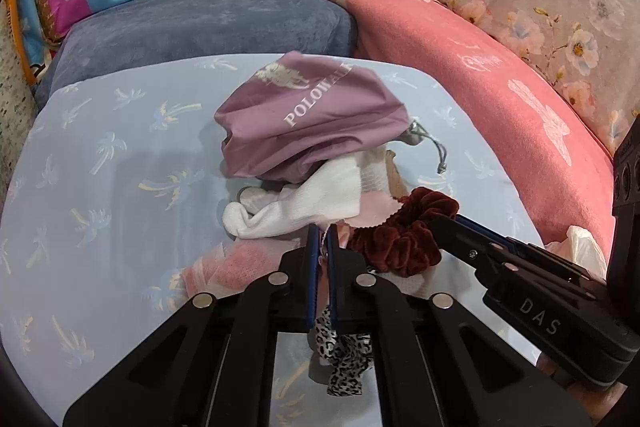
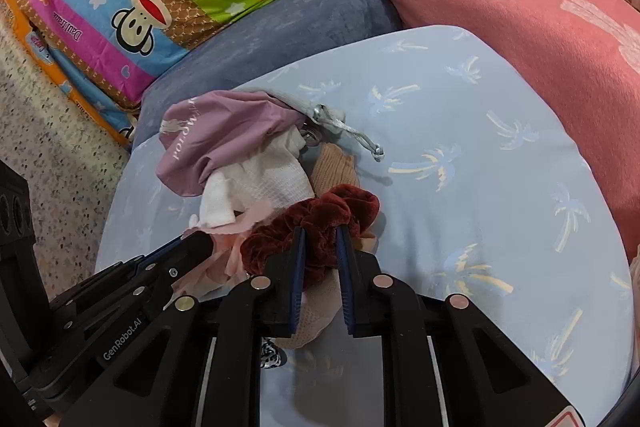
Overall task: Collect trash
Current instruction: 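Grasp the dark red scrunchie with the right gripper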
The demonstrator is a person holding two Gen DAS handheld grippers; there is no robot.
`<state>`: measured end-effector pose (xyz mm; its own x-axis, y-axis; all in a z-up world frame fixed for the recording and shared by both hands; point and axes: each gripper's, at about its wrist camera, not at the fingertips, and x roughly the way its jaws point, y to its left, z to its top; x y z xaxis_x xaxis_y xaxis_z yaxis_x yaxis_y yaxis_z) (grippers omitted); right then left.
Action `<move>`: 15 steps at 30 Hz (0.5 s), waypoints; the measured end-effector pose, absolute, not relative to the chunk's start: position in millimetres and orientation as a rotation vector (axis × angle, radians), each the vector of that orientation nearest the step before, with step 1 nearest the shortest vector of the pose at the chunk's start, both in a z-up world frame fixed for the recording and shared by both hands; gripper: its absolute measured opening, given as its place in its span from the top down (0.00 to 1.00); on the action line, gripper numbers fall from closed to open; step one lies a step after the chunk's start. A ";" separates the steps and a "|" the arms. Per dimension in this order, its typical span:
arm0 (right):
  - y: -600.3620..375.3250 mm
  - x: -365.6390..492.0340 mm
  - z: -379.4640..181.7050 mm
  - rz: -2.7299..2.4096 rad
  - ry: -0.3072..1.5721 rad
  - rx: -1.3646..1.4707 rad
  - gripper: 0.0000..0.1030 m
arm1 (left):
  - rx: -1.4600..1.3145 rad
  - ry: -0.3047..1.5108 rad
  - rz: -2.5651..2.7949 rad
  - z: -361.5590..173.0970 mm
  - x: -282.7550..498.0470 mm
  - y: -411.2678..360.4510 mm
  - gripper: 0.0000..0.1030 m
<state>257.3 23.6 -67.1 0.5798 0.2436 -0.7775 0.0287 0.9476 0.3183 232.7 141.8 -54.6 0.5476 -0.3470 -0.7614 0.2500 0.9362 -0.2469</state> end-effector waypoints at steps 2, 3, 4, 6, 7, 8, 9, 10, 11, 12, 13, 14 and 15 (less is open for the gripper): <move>22.3 252.3 -57.2 0.135 0.925 0.311 0.89 | -0.112 0.911 -0.359 -48.0 230.6 140.0 0.97; 21.2 250.0 -52.0 0.137 0.914 0.311 0.91 | -0.110 0.900 -0.362 -43.5 228.9 138.6 0.97; 20.2 247.1 -45.9 0.136 0.901 0.309 0.92 | -0.109 0.893 -0.365 -40.2 227.5 137.5 0.98; 17.0 240.6 -32.3 0.135 0.873 0.305 0.93 | -0.106 0.870 -0.374 -30.9 223.2 135.2 0.98; 15.5 238.0 -26.4 0.132 0.861 0.304 0.93 | -0.103 0.857 -0.381 -25.1 220.6 133.3 0.98; 13.3 234.1 -18.7 0.127 0.844 0.301 0.94 | -0.099 0.847 -0.385 -21.0 218.4 131.8 0.98; 11.1 230.4 -12.3 0.123 0.829 0.299 0.94 | -0.095 0.835 -0.391 -15.8 215.9 129.2 0.98; 8.1 225.3 -3.6 0.117 0.809 0.298 0.94 | -0.092 0.824 -0.398 -11.0 213.5 127.1 0.98; 6.0 222.1 3.1 0.113 0.795 0.298 0.94 | -0.088 0.812 -0.403 -5.7 210.6 124.4 0.98; 2.6 217.3 10.8 0.109 0.778 0.300 0.94 | -0.085 0.801 -0.409 -0.9 208.0 121.7 0.98; -1.0 213.7 16.6 0.105 0.766 0.302 0.94 | -0.083 0.789 -0.417 4.4 205.0 118.6 0.98; -6.2 208.8 23.7 0.102 0.751 0.306 0.94 | -0.080 0.779 -0.424 9.2 202.3 115.6 0.98; -11.5 203.5 31.0 0.096 0.735 0.309 0.94 | -0.078 0.770 -0.431 13.4 199.9 112.6 0.98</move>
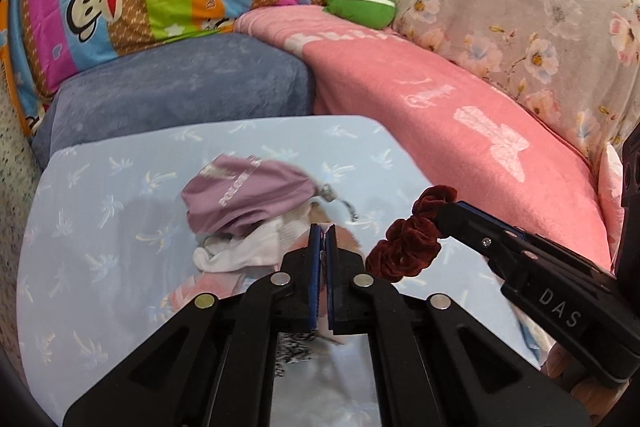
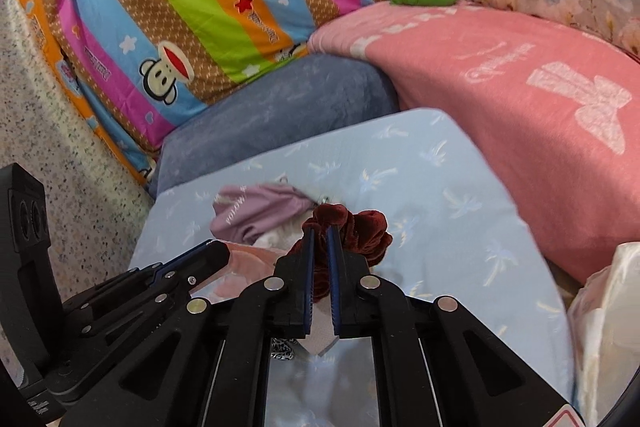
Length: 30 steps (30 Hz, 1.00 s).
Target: Collect trash
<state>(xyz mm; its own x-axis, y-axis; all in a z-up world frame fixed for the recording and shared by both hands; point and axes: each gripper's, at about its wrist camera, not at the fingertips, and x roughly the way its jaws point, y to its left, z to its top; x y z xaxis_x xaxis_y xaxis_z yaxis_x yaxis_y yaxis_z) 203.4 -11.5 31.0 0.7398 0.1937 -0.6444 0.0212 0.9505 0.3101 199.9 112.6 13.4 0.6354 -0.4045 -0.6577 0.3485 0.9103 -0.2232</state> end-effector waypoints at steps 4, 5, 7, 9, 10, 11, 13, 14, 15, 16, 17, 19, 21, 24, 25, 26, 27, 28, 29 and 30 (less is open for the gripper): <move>-33.1 183.0 53.2 0.073 0.682 0.323 0.94 | -0.064 0.737 -0.460 29.1 188.0 96.0 0.98; -39.8 177.2 58.9 0.064 0.669 0.325 0.94 | -0.059 0.728 -0.469 32.9 184.8 91.2 0.98; -52.2 166.5 68.0 0.048 0.649 0.332 0.94 | -0.051 0.713 -0.491 40.0 178.1 80.2 0.98; -66.4 155.2 75.5 0.028 0.630 0.339 0.94 | -0.044 0.702 -0.512 46.1 171.4 69.2 0.98; -73.5 149.5 78.6 0.017 0.621 0.344 0.94 | -0.037 0.695 -0.523 49.2 167.3 61.8 0.98; -80.8 143.6 81.6 0.005 0.613 0.349 0.94 | -0.033 0.691 -0.533 51.7 164.1 56.0 0.98; -96.3 131.5 86.4 -0.020 0.599 0.360 0.94 | -0.021 0.681 -0.557 56.7 155.9 41.9 0.98; -102.1 126.4 87.7 -0.031 0.595 0.365 0.94 | -0.013 0.676 -0.572 59.2 151.4 33.2 0.98; -109.0 120.9 88.9 -0.043 0.591 0.369 0.94 | -0.007 0.672 -0.584 60.9 147.5 26.9 0.98; -116.2 114.5 90.1 -0.055 0.585 0.374 0.99 | 0.000 0.669 -0.593 62.4 144.1 20.5 0.98; -123.8 107.5 91.1 -0.066 0.580 0.379 0.99 | 0.008 0.666 -0.605 63.9 140.0 12.4 0.98; -137.6 95.9 93.2 -0.088 0.570 0.390 0.99 | 0.023 0.662 -0.630 66.1 131.9 -3.9 0.98; -152.8 82.8 93.7 -0.110 0.563 0.398 0.99 | 0.035 0.662 -0.655 67.4 124.6 -17.7 0.98; -170.7 65.8 93.8 -0.142 0.555 0.408 0.99 | 0.058 0.664 -0.691 68.0 113.6 -38.6 0.98; -176.2 59.8 93.0 -0.152 0.552 0.413 0.99 | 0.066 0.664 -0.702 67.9 109.6 -46.0 0.98; -183.2 53.6 92.8 -0.164 0.548 0.418 0.99 | 0.071 0.665 -0.713 68.2 106.7 -51.5 0.98; -188.8 48.2 91.9 -0.175 0.545 0.423 0.99 | 0.078 0.665 -0.725 68.1 104.0 -57.8 0.98; -195.2 42.8 90.8 -0.188 0.544 0.428 0.99 | 0.084 0.666 -0.734 67.3 100.5 -63.2 0.98; -201.4 37.9 89.1 -0.199 0.546 0.430 0.99 | 0.087 0.669 -0.742 66.7 98.8 -67.0 0.98; -206.9 33.8 86.7 -0.210 0.549 0.432 0.99 | 0.090 0.673 -0.749 65.5 96.9 -71.2 0.98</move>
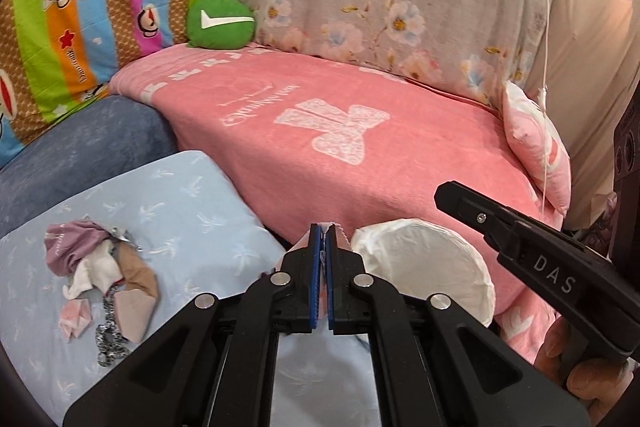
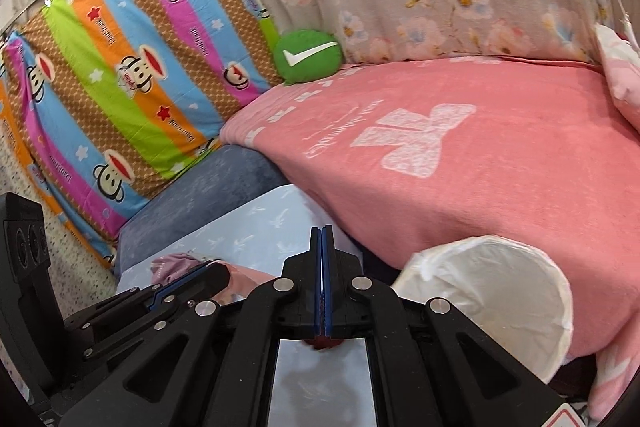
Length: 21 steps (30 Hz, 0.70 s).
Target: Collect trash
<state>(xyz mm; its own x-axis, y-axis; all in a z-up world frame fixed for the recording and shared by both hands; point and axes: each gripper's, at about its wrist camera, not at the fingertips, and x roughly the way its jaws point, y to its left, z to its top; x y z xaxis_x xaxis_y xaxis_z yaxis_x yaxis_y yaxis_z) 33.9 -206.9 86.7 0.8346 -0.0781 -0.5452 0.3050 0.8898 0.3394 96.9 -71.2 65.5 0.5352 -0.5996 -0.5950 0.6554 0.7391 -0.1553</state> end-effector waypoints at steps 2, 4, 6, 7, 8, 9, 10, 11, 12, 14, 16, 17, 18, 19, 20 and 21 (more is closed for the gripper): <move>-214.8 29.0 79.0 -0.219 0.569 0.439 0.99 | 0.098 0.678 -0.751 62.2 93.5 -76.7 0.98; -216.6 28.2 70.5 -0.217 0.593 0.443 0.92 | 0.094 0.689 -0.746 58.3 94.3 -77.1 0.98; -213.0 31.1 57.5 -0.207 0.630 0.432 0.88 | 0.092 0.699 -0.730 54.4 97.3 -74.7 0.98; -209.6 33.5 51.9 -0.199 0.646 0.429 0.86 | 0.092 0.703 -0.720 52.2 98.3 -72.9 0.98; -205.5 37.3 44.4 -0.184 0.666 0.427 0.82 | 0.089 0.712 -0.705 49.0 101.7 -69.0 0.98; -200.6 42.0 36.5 -0.170 0.688 0.425 0.80 | 0.084 0.720 -0.693 46.5 104.6 -66.1 0.98; -196.1 46.1 29.7 -0.160 0.704 0.425 0.76 | 0.077 0.731 -0.678 42.7 109.0 -61.1 0.98; -190.2 51.8 20.9 -0.147 0.724 0.424 0.74 | 0.073 0.739 -0.664 39.7 110.9 -58.1 0.98; -184.4 58.1 11.8 -0.135 0.747 0.424 0.74 | 0.069 0.749 -0.648 35.8 114.3 -53.3 0.98; -174.5 70.1 -4.6 -0.116 0.785 0.424 0.74 | 0.062 0.769 -0.620 28.2 119.9 -43.9 0.98; -167.2 82.0 -21.1 -0.110 0.821 0.423 0.74 | 0.061 0.789 -0.592 20.5 126.1 -35.8 0.98; -164.6 88.4 -29.9 -0.109 0.839 0.428 0.74 | 0.064 0.798 -0.577 15.7 129.3 -31.4 0.98; -163.2 94.0 -36.9 -0.108 0.853 0.434 0.74 | 0.065 0.804 -0.567 12.9 131.8 -28.6 0.98; -161.0 100.7 -46.0 -0.108 0.872 0.439 0.74 | 0.065 0.814 -0.557 8.9 134.9 -25.1 0.98; -161.5 105.4 -52.3 -0.109 0.884 0.440 0.74 | 0.063 0.820 -0.550 6.0 136.9 -21.9 0.98; -160.3 109.9 -58.9 -0.113 0.898 0.440 0.74 | 0.060 0.829 -0.542 2.5 139.6 -18.5 0.98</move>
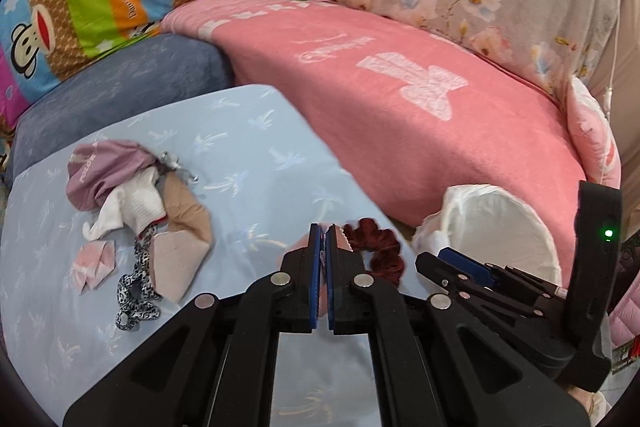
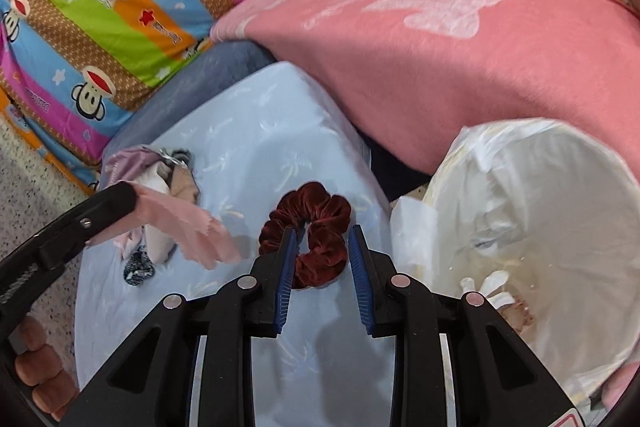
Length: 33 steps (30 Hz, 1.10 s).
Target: Collect trash
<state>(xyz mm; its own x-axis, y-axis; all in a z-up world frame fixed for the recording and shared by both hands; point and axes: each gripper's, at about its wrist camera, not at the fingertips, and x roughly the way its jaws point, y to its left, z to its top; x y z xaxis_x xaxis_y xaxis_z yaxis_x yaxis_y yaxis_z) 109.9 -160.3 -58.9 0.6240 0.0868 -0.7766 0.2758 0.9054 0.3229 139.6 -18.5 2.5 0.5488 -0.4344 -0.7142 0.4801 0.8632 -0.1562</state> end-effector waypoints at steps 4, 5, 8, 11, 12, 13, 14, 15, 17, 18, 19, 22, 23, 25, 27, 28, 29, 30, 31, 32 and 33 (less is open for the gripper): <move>-159.3 126.1 -84.6 -0.126 0.948 0.445 0.74 | 0.057 0.854 -0.523 -9.4 149.6 -9.1 0.98; -158.7 129.2 -90.0 -0.127 0.960 0.446 0.74 | 0.056 0.859 -0.521 -12.0 151.2 -8.0 0.98; -155.6 135.4 -99.7 -0.120 0.975 0.449 0.74 | 0.053 0.873 -0.522 -18.6 154.7 -6.5 0.98; -154.1 138.9 -99.7 -0.113 0.972 0.445 0.87 | 0.054 0.882 -0.524 -21.6 156.6 -7.4 0.98; -153.4 139.0 -96.4 -0.115 0.966 0.438 0.88 | 0.055 0.883 -0.525 -21.7 157.7 -7.9 0.98; -153.5 138.9 -92.5 -0.115 0.957 0.434 0.89 | 0.055 0.882 -0.527 -21.2 158.0 -8.3 0.98; -154.4 137.9 -86.4 -0.114 0.942 0.433 0.90 | 0.056 0.879 -0.530 -19.9 157.8 -9.1 0.98; -155.6 136.9 -80.1 -0.112 0.928 0.435 0.90 | 0.057 0.874 -0.534 -17.7 157.3 -10.5 0.98; -158.9 133.2 -63.1 -0.107 0.888 0.440 0.90 | 0.061 0.861 -0.543 -12.8 156.2 -14.0 0.98; -160.6 131.3 -54.8 -0.106 0.868 0.440 0.90 | 0.063 0.853 -0.549 -9.3 155.1 -17.0 0.98; -163.3 128.2 -45.2 -0.106 0.846 0.441 0.90 | 0.065 0.845 -0.556 -5.4 153.3 -20.0 0.98; -173.6 116.1 -17.5 -0.112 0.782 0.444 0.90 | 0.075 0.817 -0.581 6.5 147.1 -31.9 0.98; -179.0 110.9 -7.7 -0.115 0.761 0.447 0.90 | 0.077 0.808 -0.590 9.8 145.1 -35.3 0.98; -188.3 101.6 8.1 -0.125 0.725 0.449 0.90 | 0.082 0.789 -0.609 18.0 139.9 -44.7 0.98; -198.9 91.0 22.1 -0.137 0.695 0.452 0.90 | 0.090 0.769 -0.634 27.2 133.3 -55.4 0.98; -205.2 84.5 29.1 -0.148 0.679 0.453 0.90 | 0.092 0.762 -0.646 30.7 131.4 -60.0 0.98; -210.8 79.1 33.6 -0.158 0.668 0.455 0.90 | 0.094 0.755 -0.662 34.7 128.1 -66.0 0.98; -217.0 73.0 38.7 -0.169 0.655 0.457 0.90 | 0.096 0.749 -0.677 38.2 124.9 -71.9 0.98; -221.8 68.0 41.5 -0.179 0.646 0.460 0.90 | 0.098 0.744 -0.691 41.0 121.6 -77.3 0.97; -228.1 61.8 45.0 -0.192 0.635 0.465 0.90 | 0.102 0.737 -0.708 44.8 117.4 -84.7 0.97; -234.3 55.8 48.0 -0.204 0.625 0.470 0.90 | 0.107 0.733 -0.719 47.1 114.4 -90.5 0.97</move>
<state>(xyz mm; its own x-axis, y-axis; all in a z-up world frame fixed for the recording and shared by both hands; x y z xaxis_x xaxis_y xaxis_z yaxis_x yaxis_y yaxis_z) 55.8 -234.3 48.0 0.7954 -0.0432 -0.6046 0.3213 0.8758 0.3601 114.4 -90.5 47.1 0.5176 -0.5625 -0.6447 0.6339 0.7582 -0.1525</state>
